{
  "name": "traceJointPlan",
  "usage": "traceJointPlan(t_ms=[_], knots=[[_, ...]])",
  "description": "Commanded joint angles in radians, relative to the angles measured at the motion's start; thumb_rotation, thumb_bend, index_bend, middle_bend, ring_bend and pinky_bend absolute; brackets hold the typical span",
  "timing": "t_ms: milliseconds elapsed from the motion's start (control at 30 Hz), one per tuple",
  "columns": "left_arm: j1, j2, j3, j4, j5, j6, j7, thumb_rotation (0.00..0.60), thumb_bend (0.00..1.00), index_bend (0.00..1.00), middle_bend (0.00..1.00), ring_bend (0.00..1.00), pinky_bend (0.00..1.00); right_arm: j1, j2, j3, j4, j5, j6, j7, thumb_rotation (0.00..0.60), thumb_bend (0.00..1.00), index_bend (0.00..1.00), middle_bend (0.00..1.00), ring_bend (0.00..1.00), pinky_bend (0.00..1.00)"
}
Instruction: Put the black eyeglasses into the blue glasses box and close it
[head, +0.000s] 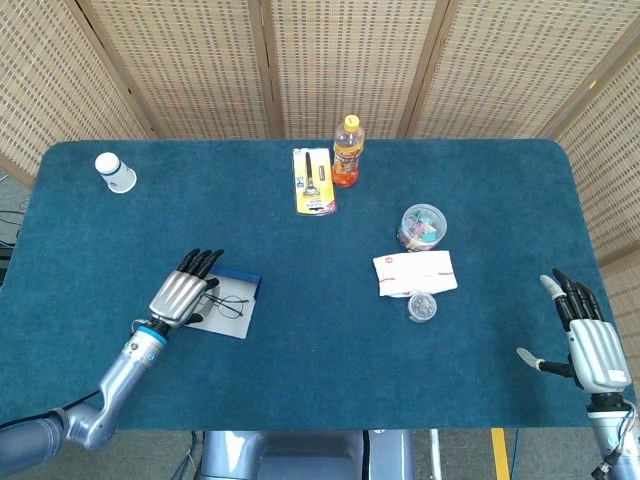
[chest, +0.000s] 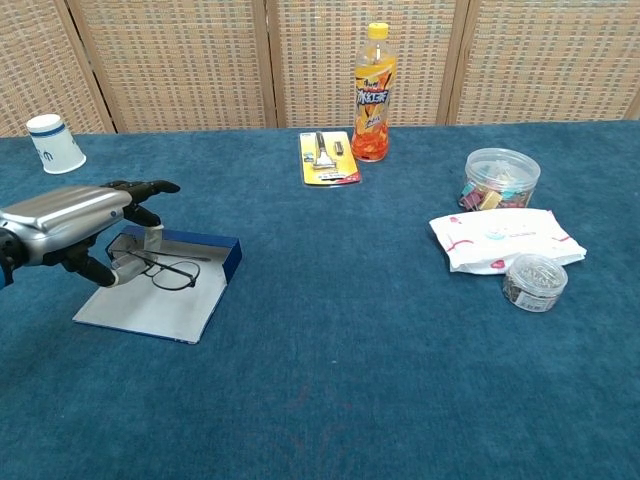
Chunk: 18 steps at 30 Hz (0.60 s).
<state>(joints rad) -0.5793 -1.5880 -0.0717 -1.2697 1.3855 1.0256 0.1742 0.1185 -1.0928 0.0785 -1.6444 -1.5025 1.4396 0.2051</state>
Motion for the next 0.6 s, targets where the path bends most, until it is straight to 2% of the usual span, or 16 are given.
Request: traceJointPlan(t_ms=[33,400,500,567,600], knots=[[-0.006,-0.016,0.004,0.028,0.006,-0.006,-0.003,0.600,0.50,0.63,0.00,0.00,0.00,0.000,0.000,0.000,-0.001,0.001,0.000,0.002,0.600,0.00,0.00,0.00,0.00,0.00],[-0.027,-0.068,-0.001,0.122,-0.003,-0.036,-0.012,0.600,0.50,0.62,0.00,0.00,0.00,0.002,0.003,0.000,-0.003,0.004,-0.008,0.009,0.600,0.00,0.00,0.00,0.00,0.00],[-0.028,-0.080,0.002,0.142,0.001,-0.035,-0.020,0.600,0.49,0.50,0.00,0.00,0.00,0.003,0.004,0.000,-0.003,0.005,-0.010,0.010,0.600,0.00,0.00,0.00,0.00,0.00],[-0.028,-0.082,0.003,0.147,0.004,-0.035,-0.026,0.600,0.48,0.32,0.00,0.00,0.00,0.003,0.004,0.000,-0.003,0.005,-0.010,0.011,0.600,0.00,0.00,0.00,0.00,0.00],[-0.028,-0.082,0.006,0.149,0.005,-0.036,-0.028,0.600,0.47,0.27,0.00,0.00,0.00,0.003,0.004,0.000,-0.003,0.005,-0.010,0.011,0.600,0.00,0.00,0.00,0.00,0.00]])
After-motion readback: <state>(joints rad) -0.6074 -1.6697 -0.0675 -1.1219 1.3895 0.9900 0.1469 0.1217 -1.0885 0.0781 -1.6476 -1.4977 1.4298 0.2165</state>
